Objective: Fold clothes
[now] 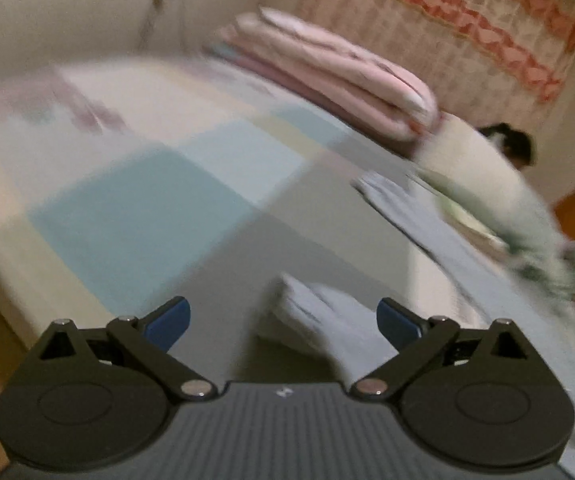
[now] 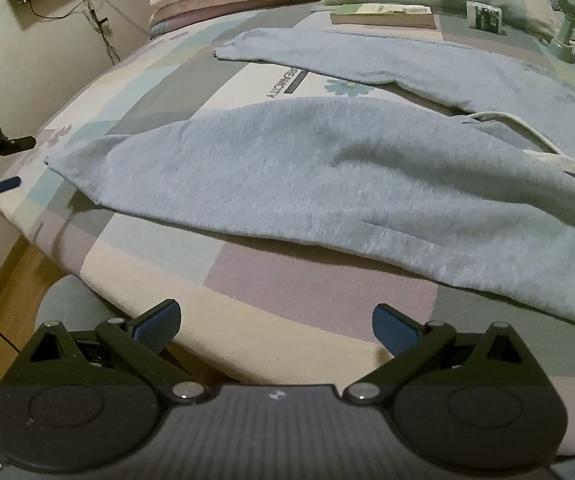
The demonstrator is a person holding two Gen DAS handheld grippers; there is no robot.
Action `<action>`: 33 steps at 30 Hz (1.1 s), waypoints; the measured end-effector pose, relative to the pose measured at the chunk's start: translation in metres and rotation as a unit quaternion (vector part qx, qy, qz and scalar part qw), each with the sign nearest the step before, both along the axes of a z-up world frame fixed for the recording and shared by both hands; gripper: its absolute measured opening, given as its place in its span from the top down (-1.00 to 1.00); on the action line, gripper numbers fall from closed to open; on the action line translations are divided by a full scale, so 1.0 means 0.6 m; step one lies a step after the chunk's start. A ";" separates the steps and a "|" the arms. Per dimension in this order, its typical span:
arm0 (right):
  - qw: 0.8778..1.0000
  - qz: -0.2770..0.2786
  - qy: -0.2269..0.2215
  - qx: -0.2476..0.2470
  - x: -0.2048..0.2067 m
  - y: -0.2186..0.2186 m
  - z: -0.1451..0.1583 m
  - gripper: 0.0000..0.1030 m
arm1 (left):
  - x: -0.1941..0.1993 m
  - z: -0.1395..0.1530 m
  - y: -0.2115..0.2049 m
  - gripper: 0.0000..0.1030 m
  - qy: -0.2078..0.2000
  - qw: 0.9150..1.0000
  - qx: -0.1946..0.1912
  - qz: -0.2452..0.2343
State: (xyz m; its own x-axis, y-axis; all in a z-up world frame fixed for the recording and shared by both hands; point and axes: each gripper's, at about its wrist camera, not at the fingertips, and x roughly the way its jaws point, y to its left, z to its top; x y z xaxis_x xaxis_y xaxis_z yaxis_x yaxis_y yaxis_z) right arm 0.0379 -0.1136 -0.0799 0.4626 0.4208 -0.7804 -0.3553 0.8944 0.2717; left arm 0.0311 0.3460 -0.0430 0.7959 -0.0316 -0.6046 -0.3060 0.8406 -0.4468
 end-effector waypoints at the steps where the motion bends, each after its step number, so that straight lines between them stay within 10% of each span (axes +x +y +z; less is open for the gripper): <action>1: 1.000 0.001 0.002 0.001 0.001 0.001 -0.002 -1.00 | 0.002 -0.009 -0.001 -0.93 0.004 1.000 -0.026 -0.017; 14: 1.000 0.008 0.004 -0.008 0.000 0.011 -0.004 -1.00 | 0.144 -0.099 0.036 -0.93 0.079 0.970 -0.213 -0.089; 22: 1.000 0.011 0.008 -0.015 0.006 0.015 -0.010 -1.00 | 0.171 -0.056 0.071 -0.93 -0.019 0.963 -0.260 -0.072; 28: 0.999 0.027 0.015 -0.020 0.008 0.027 -0.012 -1.00 | 0.153 0.016 0.077 -0.94 -0.117 0.958 -0.243 -0.095; 33: 0.998 0.056 0.013 -0.028 0.004 0.046 -0.006 -1.00 | 0.146 0.012 0.072 -0.94 -0.079 0.973 -0.197 -0.093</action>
